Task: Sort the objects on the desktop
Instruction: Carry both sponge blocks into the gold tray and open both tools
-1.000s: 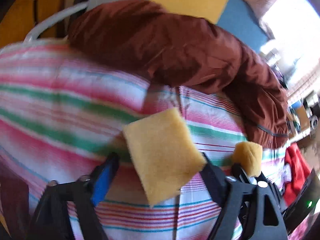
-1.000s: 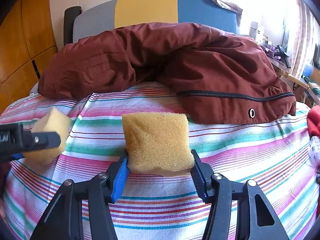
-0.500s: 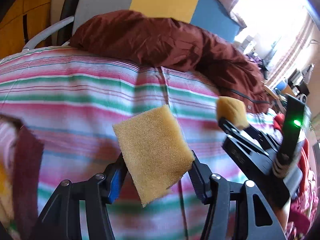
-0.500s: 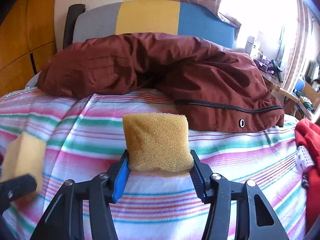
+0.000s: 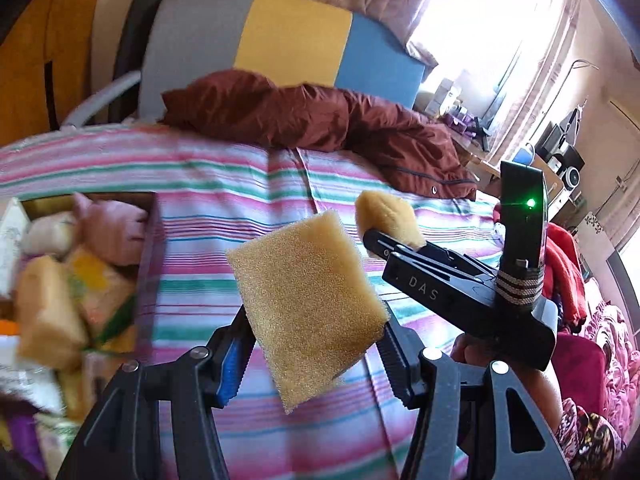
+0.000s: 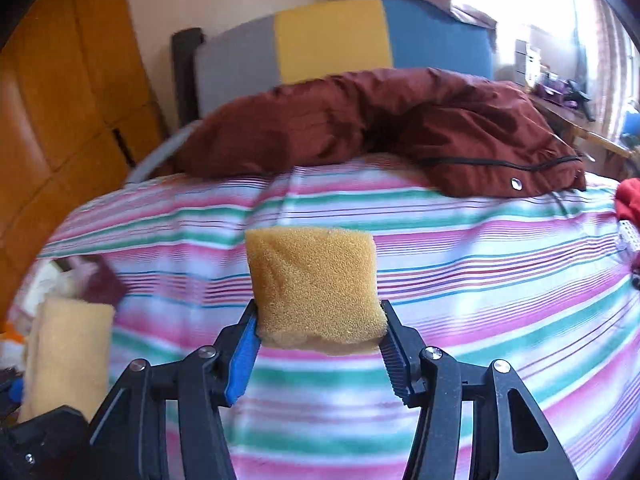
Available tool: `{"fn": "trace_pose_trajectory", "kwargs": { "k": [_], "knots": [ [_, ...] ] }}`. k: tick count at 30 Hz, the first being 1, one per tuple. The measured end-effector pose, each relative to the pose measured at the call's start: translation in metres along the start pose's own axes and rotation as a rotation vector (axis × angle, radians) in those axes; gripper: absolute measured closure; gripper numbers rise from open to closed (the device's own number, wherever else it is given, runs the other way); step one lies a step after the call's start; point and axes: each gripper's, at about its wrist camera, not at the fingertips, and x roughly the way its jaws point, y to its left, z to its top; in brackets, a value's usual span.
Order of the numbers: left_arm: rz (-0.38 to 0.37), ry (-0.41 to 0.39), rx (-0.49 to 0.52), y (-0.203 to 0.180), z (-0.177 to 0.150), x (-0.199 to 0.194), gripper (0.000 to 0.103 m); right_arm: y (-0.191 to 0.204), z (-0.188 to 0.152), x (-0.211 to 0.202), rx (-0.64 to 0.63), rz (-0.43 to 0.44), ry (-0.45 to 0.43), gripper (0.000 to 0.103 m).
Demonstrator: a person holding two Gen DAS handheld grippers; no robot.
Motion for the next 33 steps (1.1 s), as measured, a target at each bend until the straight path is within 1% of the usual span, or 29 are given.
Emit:
{"fn": "trace_pose_trajectory", "kwargs": {
  "k": [2,5,7,10,14,19,21,26,28,33],
  "knots": [
    [-0.001,-0.019,-0.011,0.006,-0.001,-0.018,0.045,0.014,-0.001,-0.012,-0.022,0.037,-0.010,0.047],
    [0.022,-0.055,-0.016,0.016,-0.003,-0.042,0.045,0.038,-0.001,-0.029,-0.054,0.101,-0.027,0.047],
    [0.043,-0.071,-0.023,0.024,-0.006,-0.057,0.044,0.059,0.002,-0.041,-0.085,0.160,-0.041,0.047],
    [0.075,-0.079,-0.033,0.037,-0.011,-0.071,0.044,0.087,0.003,-0.054,-0.130,0.227,-0.056,0.047],
    [0.121,-0.085,-0.043,0.053,-0.019,-0.085,0.044,0.125,0.003,-0.062,-0.196,0.323,-0.050,0.047],
    [0.173,-0.077,-0.088,0.078,-0.031,-0.095,0.044,0.160,0.000,-0.064,-0.283,0.382,-0.044,0.047],
    [0.194,-0.063,-0.112,0.088,-0.034,-0.094,0.044,0.167,0.001,-0.062,-0.298,0.398,-0.035,0.047],
    [0.217,-0.046,-0.158,0.108,-0.039,-0.093,0.044,0.186,0.001,-0.056,-0.345,0.422,-0.015,0.047],
    [0.213,-0.035,-0.170,0.113,-0.040,-0.091,0.044,0.192,0.001,-0.052,-0.363,0.426,-0.004,0.047],
    [0.217,0.004,-0.169,0.118,-0.042,-0.079,0.044,0.209,0.003,-0.039,-0.392,0.443,0.021,0.047]
  ]
}}
